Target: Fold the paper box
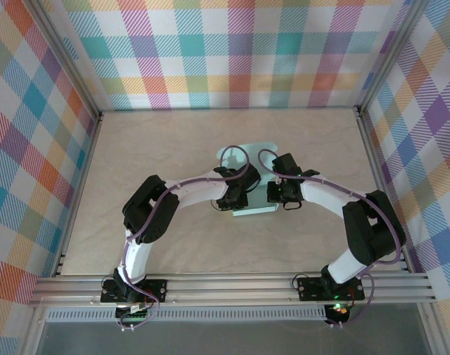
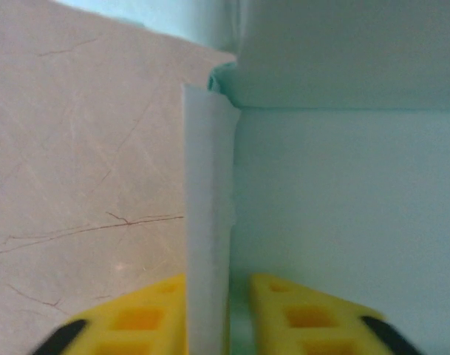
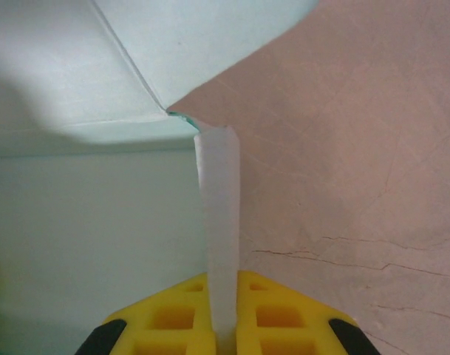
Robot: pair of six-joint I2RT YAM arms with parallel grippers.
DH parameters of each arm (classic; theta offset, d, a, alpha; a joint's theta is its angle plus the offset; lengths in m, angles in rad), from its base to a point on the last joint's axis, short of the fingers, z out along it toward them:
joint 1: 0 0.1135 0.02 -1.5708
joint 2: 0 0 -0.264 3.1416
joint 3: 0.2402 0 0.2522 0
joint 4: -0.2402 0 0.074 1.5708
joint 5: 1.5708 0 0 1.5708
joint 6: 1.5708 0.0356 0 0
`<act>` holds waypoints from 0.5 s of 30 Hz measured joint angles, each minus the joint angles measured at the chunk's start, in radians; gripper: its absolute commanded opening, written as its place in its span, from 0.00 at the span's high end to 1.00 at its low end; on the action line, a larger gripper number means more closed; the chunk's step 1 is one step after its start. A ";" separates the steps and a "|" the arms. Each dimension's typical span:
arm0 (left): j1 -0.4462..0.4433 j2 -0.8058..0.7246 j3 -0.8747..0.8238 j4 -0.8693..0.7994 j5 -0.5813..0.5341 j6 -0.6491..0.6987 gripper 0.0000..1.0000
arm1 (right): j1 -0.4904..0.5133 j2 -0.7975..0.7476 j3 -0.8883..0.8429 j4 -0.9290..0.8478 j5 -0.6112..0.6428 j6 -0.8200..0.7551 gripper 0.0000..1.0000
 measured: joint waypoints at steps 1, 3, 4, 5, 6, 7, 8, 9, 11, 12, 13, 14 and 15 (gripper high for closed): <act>0.000 0.000 0.000 0.000 -0.005 0.003 0.68 | 0.002 0.000 0.000 0.000 0.000 0.000 1.00; -0.002 0.000 0.000 -0.001 -0.013 0.003 0.67 | 0.003 0.000 0.000 0.003 0.000 0.000 1.00; -0.002 -0.001 0.000 -0.001 -0.018 0.003 0.66 | 0.003 0.000 0.000 0.004 0.001 0.000 1.00; -0.003 -0.004 0.000 -0.002 -0.022 0.004 0.64 | 0.003 0.000 0.000 0.005 0.000 0.000 1.00; -0.004 -0.008 0.000 -0.003 -0.026 0.006 0.62 | 0.004 0.000 0.000 0.005 0.000 0.000 1.00; -0.005 -0.015 0.000 -0.005 -0.029 0.007 0.60 | 0.004 0.000 0.000 0.006 -0.001 0.000 1.00; -0.005 -0.024 0.000 -0.005 -0.034 0.007 0.58 | 0.004 0.000 0.000 0.007 -0.002 0.000 1.00; -0.005 -0.035 0.000 -0.005 -0.038 0.008 0.55 | 0.004 0.000 0.000 0.008 -0.005 0.000 1.00; -0.005 -0.061 0.000 -0.004 -0.046 0.011 0.50 | 0.006 0.000 0.000 0.015 -0.013 0.000 1.00; -0.005 -0.072 0.000 -0.004 -0.050 0.010 0.49 | 0.008 0.000 0.000 0.019 -0.013 0.000 1.00; -0.005 -0.088 0.000 -0.004 -0.056 0.011 0.48 | 0.009 0.000 0.000 0.023 -0.016 0.000 1.00; -0.005 -0.103 0.000 -0.003 -0.062 0.011 0.46 | 0.010 0.000 0.000 0.025 -0.019 0.000 1.00; -0.005 -0.117 0.000 -0.003 -0.069 0.011 0.44 | 0.010 0.000 0.000 0.026 -0.019 0.000 1.00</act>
